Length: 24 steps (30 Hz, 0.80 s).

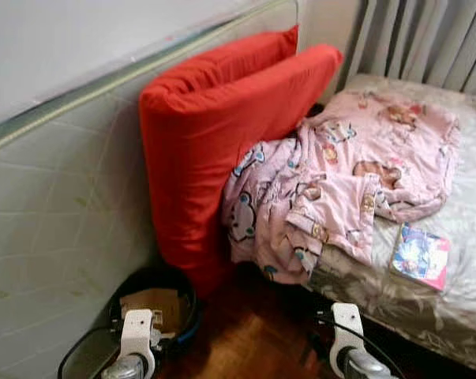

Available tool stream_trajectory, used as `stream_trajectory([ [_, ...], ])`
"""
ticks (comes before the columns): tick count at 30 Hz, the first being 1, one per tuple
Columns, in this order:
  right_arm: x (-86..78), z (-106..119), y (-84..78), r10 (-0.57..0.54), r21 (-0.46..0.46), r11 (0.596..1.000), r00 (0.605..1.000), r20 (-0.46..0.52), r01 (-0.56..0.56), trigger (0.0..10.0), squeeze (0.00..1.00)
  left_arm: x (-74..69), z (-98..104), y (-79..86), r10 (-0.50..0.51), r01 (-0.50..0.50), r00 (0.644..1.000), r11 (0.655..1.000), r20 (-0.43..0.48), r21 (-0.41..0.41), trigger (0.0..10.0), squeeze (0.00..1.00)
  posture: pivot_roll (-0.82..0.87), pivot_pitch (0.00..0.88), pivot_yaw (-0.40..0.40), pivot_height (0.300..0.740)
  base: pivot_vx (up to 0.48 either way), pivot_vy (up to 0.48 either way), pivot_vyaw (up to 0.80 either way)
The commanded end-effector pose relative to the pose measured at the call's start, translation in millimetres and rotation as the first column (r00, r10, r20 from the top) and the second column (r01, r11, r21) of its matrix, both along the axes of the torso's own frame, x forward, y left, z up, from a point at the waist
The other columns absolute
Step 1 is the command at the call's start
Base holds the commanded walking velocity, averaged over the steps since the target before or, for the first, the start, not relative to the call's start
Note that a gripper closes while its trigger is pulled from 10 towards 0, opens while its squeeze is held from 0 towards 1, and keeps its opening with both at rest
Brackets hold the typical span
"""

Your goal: Clean up the room

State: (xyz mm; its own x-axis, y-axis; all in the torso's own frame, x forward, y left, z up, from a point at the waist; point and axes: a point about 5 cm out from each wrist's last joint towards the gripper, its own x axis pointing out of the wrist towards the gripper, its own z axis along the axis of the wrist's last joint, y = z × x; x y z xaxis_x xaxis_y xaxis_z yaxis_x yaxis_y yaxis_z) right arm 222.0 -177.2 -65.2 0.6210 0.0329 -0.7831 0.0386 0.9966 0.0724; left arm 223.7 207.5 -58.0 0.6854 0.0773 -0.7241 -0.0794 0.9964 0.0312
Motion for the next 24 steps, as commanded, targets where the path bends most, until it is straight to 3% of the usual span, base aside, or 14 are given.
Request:
stream_trajectory([
  [1,-2.2,-1.3,-0.3,-0.017,0.007,1.0,1.0,-0.005,0.017,10.0,0.0,-1.6,-1.1,1.0,-0.014,0.014,1.0,1.0,-0.016,0.01,10.0,0.0,0.1,0.0,0.01,0.74,0.0,-0.322,0.0],
  [24,-2.3,-1.3,-1.6,-0.024,-0.002,1.0,1.0,-0.006,0.024,10.0,0.0,-1.5,-1.1,0.2,-0.012,0.012,1.0,1.0,-0.015,0.006,10.0,0.0,0.1,0.0,0.007,0.74,0.0,-0.348,0.0],
])
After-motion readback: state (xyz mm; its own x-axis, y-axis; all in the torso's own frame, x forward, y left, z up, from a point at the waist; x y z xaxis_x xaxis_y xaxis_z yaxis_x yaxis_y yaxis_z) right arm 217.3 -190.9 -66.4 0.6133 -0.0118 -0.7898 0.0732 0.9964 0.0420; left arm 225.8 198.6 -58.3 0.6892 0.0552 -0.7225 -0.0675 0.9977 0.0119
